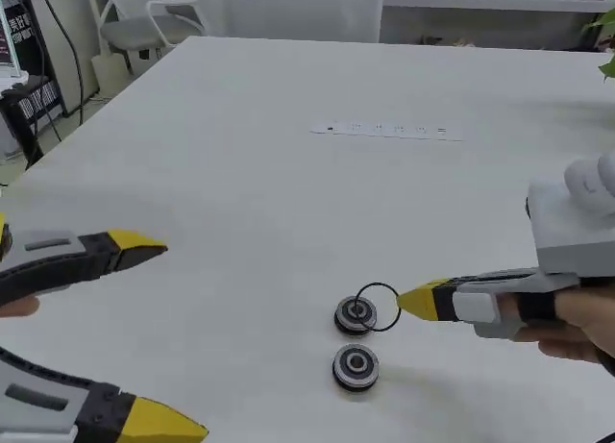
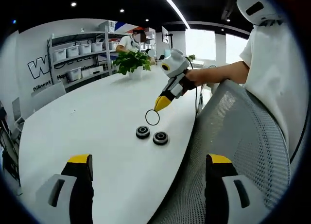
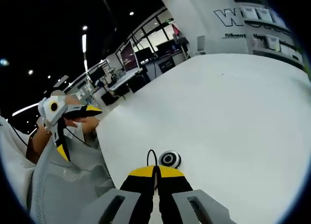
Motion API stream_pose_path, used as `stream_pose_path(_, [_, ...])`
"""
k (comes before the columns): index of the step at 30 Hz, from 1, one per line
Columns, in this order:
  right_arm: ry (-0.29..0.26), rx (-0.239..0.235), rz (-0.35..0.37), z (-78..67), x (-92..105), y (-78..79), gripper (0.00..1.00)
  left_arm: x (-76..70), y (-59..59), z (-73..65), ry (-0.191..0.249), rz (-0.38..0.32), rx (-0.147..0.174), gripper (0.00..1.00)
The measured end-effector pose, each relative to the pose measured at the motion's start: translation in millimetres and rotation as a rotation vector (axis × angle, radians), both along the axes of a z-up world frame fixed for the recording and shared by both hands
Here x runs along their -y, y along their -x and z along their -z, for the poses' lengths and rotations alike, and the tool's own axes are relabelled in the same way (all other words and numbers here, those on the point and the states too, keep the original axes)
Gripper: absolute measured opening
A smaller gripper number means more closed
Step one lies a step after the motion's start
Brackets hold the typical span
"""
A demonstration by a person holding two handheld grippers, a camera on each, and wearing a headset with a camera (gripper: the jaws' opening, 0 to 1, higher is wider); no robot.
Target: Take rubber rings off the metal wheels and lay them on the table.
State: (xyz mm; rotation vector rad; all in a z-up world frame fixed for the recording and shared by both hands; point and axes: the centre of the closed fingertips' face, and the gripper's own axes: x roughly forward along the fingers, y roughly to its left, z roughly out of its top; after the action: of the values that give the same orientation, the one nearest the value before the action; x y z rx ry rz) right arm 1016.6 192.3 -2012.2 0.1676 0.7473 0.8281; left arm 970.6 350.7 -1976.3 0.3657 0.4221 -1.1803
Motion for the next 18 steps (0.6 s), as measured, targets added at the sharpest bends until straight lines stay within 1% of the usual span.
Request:
stream_pose_path(3, [-0.012, 0.006, -0.001, -2.6, -1.8, -0.2, 0.00, -1.5, 1.3, 4.6, 0.016, -0.026, -0.016, 0.96])
stream_pose_path(6, [-0.015, 0.016, -0.004, -5.2, -3.9, -0.4, 0.00, -0.8, 3.1, 5.9, 0.027, -0.032, -0.025, 0.96])
stream_pose_path(9, [-0.019, 0.029, -0.009, -8.8, -6.9, -0.4, 0.00, -1.2, 2.2, 8.9, 0.027, -0.044, -0.031, 0.96])
stream_pose_path(12, [-0.031, 0.037, -0.009, -12.7, -11.1, -0.9, 0.00, -1.6, 0.6, 11.4, 0.036, -0.065, -0.042, 0.96])
stream_pose_path(16, [-0.069, 0.045, -0.021, -19.8, -23.2, 0.0, 0.00, -4.1, 0.7, 17.1, 0.017, -0.072, -0.050, 0.95])
stream_pose_path(17, [-0.070, 0.047, -0.027, -20.3, -25.9, 0.6, 0.00, -4.1, 1.2, 17.9, 0.017, -0.070, -0.057, 0.95])
stream_pose_path(18, [-0.068, 0.050, -0.039, -20.4, -30.0, 1.7, 0.00, -3.3, 2.6, 18.1, 0.029, -0.068, -0.075, 0.93])
